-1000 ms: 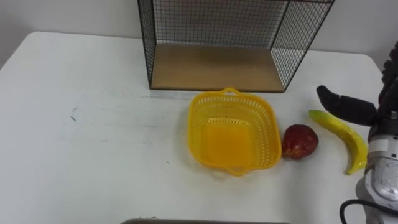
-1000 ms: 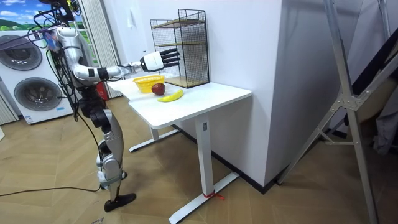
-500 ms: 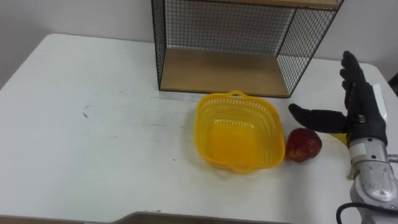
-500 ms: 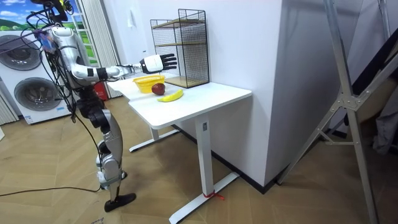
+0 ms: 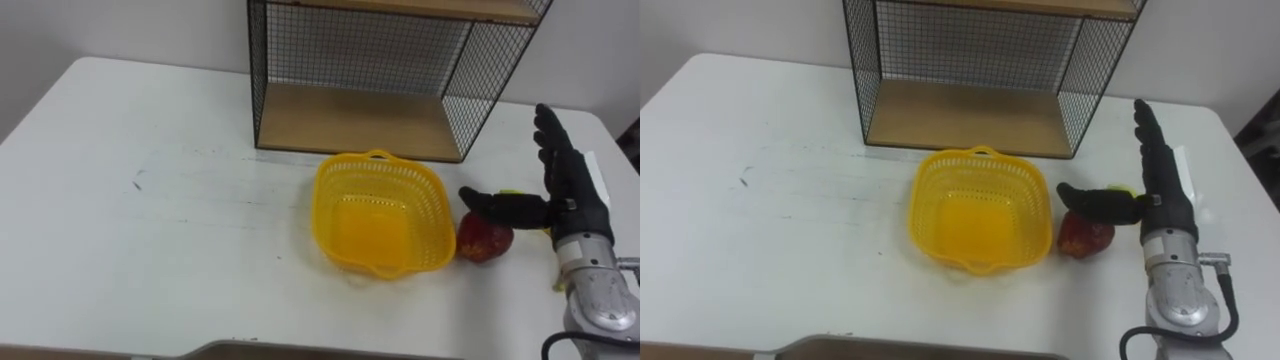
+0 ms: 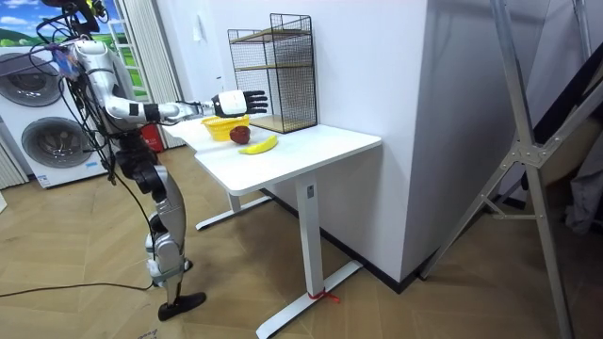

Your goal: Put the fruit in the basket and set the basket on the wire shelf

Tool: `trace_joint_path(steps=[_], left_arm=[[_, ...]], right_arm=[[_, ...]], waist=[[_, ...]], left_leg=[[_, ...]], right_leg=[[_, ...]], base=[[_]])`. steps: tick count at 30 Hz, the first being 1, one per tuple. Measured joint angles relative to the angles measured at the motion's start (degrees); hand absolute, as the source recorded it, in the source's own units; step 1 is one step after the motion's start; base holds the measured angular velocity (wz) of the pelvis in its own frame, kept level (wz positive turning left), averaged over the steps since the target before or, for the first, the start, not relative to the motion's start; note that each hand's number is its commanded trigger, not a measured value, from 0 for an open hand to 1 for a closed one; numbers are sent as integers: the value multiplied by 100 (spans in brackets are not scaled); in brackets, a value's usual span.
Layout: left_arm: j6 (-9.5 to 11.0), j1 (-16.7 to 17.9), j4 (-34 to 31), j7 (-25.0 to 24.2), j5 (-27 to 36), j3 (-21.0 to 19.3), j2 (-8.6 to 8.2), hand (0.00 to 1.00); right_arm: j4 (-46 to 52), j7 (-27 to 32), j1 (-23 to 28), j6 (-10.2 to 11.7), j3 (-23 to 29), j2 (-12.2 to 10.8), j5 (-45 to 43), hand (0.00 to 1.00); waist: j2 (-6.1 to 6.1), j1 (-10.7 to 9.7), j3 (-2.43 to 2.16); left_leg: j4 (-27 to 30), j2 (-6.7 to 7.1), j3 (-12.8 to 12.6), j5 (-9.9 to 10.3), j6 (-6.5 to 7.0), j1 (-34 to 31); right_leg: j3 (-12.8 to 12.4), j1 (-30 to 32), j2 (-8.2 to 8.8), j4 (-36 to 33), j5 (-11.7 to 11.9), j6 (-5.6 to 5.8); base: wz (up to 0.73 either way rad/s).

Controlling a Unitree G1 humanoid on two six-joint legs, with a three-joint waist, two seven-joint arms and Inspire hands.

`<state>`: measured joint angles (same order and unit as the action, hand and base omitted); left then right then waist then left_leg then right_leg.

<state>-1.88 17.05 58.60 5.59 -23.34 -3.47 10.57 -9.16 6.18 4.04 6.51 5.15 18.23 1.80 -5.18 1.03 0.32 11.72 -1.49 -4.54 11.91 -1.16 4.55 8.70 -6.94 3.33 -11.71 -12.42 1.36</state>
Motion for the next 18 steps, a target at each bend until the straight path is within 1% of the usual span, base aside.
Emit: trace_joint_path(steps=[1, 6, 12, 15, 16, 18], left_arm=[[0, 3, 0, 0, 0, -10, 0, 0], [-8, 1, -4, -2, 1, -84, 1, 0], [-17, 29, -14, -18, -1, -81, 0, 0], [-21, 22, -21, -48, -6, -80, -1, 0], [-23, 18, -22, -69, -13, -80, -1, 0], [-26, 11, -23, -101, -13, -79, -1, 0]], right_arm=[[0, -14, 0, 0, 3, 0, 2, 0], [0, -88, 0, -1, 5, -2, 1, 0], [-100, -139, 0, -15, 9, -4, -11, 0], [-135, -141, 0, -33, 9, -5, -12, 0], [-135, -146, 0, -33, 9, -5, -18, 0], [-136, -173, 0, -35, 8, -5, -18, 0]], waist=[[-10, -13, -7], [-6, -56, -5], [-7, -75, -6], [10, -77, -5], [34, -79, -3], [51, -83, -12]], left_leg=[[0, 0, 0, 0, 0, -1], [2, -1, -1, 0, 0, -2], [7, 0, 3, 0, 0, -3], [14, 0, 2, 0, 0, -4], [16, 0, 2, 0, 0, -9], [23, -1, 2, 0, 0, -12]], right_leg=[[0, 0, 0, -1, 0, 0], [1, 0, 0, 1, 0, 0], [2, -5, 0, 1, 0, 0], [1, -5, 0, -4, 0, 0], [7, -6, 1, -4, 1, 0], [9, -6, 1, -5, 1, 0]], base=[[0], [0], [0], [0], [0], [0]])
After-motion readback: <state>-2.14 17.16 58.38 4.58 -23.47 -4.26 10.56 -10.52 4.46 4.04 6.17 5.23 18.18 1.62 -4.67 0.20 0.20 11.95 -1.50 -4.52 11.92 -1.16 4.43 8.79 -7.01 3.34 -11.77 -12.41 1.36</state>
